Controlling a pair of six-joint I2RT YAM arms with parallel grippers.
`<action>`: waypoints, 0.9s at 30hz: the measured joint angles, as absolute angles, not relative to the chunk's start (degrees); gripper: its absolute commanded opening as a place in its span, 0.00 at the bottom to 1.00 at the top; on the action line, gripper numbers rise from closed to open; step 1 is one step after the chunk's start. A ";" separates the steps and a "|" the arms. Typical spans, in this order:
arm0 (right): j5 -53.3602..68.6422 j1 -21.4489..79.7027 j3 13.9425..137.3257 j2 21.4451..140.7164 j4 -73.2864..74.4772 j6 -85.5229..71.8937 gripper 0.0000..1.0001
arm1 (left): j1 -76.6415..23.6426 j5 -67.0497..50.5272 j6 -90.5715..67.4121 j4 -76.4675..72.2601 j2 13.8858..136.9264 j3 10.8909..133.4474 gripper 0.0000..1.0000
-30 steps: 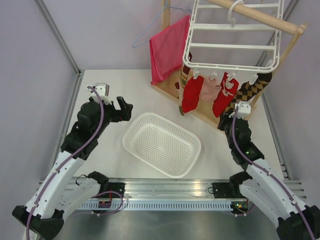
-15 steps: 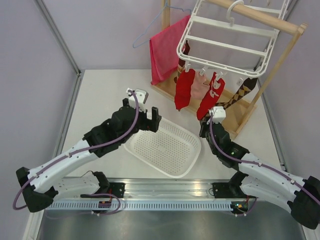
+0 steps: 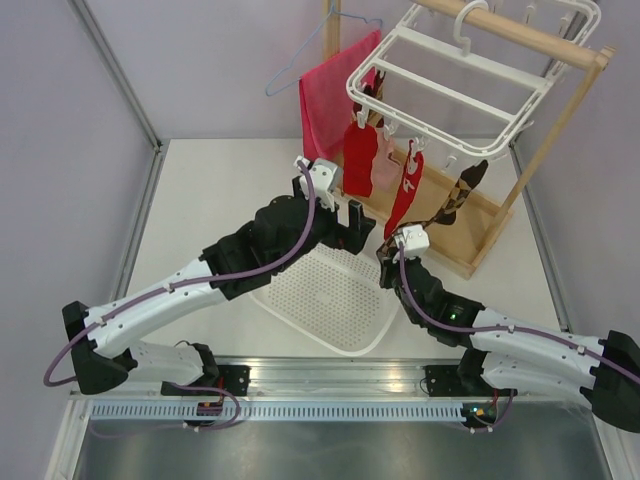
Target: Remove the socks clipped to the hanger
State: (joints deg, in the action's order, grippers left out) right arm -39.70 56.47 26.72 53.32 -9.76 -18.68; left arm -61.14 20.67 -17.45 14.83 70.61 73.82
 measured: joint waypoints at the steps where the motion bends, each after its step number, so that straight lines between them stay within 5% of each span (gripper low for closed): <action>1: -39.92 57.30 26.72 53.34 -9.96 -18.63 0.01 | -61.14 19.68 -17.45 13.89 70.91 73.82 1.00; 27: -42.44 67.37 28.67 54.96 -13.10 -17.82 0.01 | -61.14 -4.64 -11.51 -2.98 84.44 79.61 1.00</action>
State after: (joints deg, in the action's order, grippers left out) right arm -42.44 67.37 28.67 54.96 -13.10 -17.82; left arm -61.14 -4.64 -11.51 -2.98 84.44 79.61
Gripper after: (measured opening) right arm 0.018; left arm 0.995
